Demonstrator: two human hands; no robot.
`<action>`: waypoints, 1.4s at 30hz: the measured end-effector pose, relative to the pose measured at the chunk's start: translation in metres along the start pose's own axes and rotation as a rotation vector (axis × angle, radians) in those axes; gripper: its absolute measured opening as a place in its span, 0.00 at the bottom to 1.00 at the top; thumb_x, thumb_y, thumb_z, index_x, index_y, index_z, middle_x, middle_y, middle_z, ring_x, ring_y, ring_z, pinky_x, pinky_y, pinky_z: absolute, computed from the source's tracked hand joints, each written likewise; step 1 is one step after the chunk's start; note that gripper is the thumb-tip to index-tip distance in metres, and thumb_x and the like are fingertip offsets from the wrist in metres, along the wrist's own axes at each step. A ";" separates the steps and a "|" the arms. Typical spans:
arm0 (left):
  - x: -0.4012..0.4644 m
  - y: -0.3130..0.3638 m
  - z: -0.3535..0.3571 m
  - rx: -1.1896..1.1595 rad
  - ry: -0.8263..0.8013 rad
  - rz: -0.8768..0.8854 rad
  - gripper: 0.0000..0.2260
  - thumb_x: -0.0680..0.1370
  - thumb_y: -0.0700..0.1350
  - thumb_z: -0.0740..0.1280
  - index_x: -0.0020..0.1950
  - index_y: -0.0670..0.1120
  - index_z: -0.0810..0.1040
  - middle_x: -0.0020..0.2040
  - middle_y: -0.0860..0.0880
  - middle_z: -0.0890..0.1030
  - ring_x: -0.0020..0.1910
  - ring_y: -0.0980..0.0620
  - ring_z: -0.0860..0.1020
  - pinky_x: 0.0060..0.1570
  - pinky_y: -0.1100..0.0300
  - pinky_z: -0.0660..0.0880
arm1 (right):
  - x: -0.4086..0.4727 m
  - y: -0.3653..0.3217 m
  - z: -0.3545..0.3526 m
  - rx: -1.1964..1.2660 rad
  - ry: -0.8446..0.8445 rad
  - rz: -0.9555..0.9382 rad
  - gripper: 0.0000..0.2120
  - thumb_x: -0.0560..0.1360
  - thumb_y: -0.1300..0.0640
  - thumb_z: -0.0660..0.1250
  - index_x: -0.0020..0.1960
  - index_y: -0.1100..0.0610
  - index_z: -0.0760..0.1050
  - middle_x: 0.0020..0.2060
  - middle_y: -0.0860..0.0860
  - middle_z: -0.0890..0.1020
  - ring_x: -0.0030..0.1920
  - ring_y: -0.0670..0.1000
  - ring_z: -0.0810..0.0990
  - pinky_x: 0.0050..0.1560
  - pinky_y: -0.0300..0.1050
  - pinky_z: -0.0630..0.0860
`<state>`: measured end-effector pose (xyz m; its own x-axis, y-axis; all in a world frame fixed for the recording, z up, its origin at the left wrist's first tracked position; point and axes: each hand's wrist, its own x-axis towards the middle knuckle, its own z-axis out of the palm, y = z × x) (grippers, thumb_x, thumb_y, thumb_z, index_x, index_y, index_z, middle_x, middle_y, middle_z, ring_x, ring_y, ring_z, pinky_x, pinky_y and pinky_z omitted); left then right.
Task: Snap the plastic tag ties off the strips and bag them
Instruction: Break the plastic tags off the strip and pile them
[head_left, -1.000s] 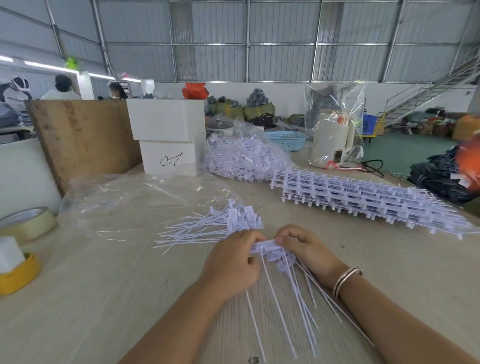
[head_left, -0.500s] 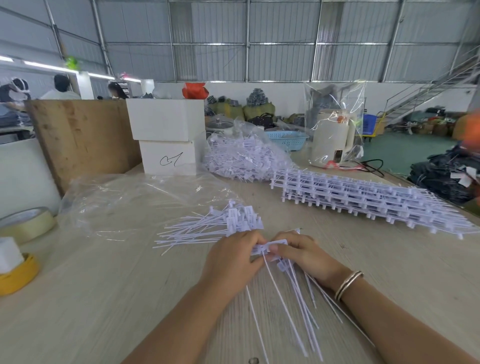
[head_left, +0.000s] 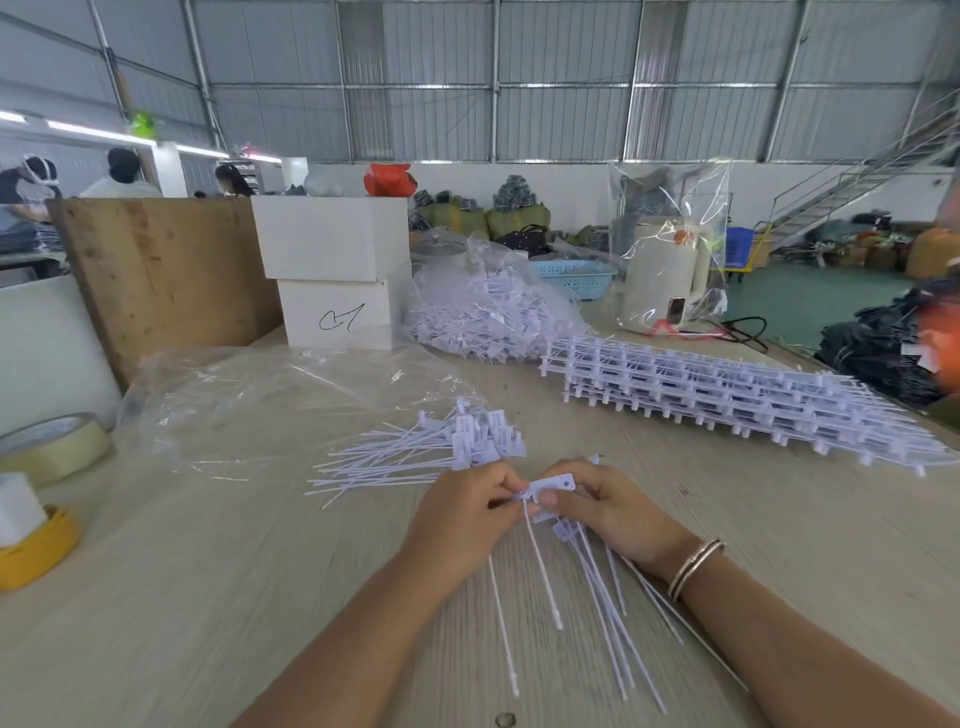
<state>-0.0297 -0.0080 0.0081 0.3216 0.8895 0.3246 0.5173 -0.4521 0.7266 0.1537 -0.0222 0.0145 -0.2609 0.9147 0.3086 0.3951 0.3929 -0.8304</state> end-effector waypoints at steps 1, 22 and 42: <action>0.000 0.000 0.000 -0.033 -0.006 -0.010 0.07 0.72 0.49 0.73 0.48 0.51 0.81 0.46 0.55 0.84 0.44 0.63 0.81 0.49 0.62 0.76 | 0.000 0.000 0.000 0.017 -0.005 -0.006 0.06 0.75 0.57 0.66 0.47 0.58 0.81 0.42 0.50 0.81 0.45 0.48 0.79 0.51 0.46 0.75; -0.003 0.004 -0.002 -0.245 -0.041 -0.055 0.03 0.72 0.49 0.73 0.42 0.52 0.80 0.36 0.58 0.82 0.34 0.62 0.79 0.36 0.70 0.75 | 0.002 0.001 0.001 0.002 0.102 0.035 0.04 0.76 0.59 0.66 0.43 0.55 0.78 0.39 0.47 0.78 0.42 0.46 0.77 0.47 0.38 0.75; 0.000 0.003 0.007 0.184 0.155 0.177 0.07 0.70 0.39 0.71 0.47 0.47 0.80 0.45 0.53 0.72 0.47 0.54 0.71 0.40 0.67 0.64 | 0.002 -0.004 0.012 -0.404 0.152 0.015 0.10 0.75 0.45 0.64 0.43 0.47 0.81 0.47 0.35 0.75 0.59 0.38 0.67 0.67 0.52 0.52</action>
<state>-0.0219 -0.0098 0.0062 0.3023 0.7889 0.5350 0.6039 -0.5928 0.5329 0.1412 -0.0232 0.0131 -0.1319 0.9121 0.3882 0.7187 0.3577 -0.5962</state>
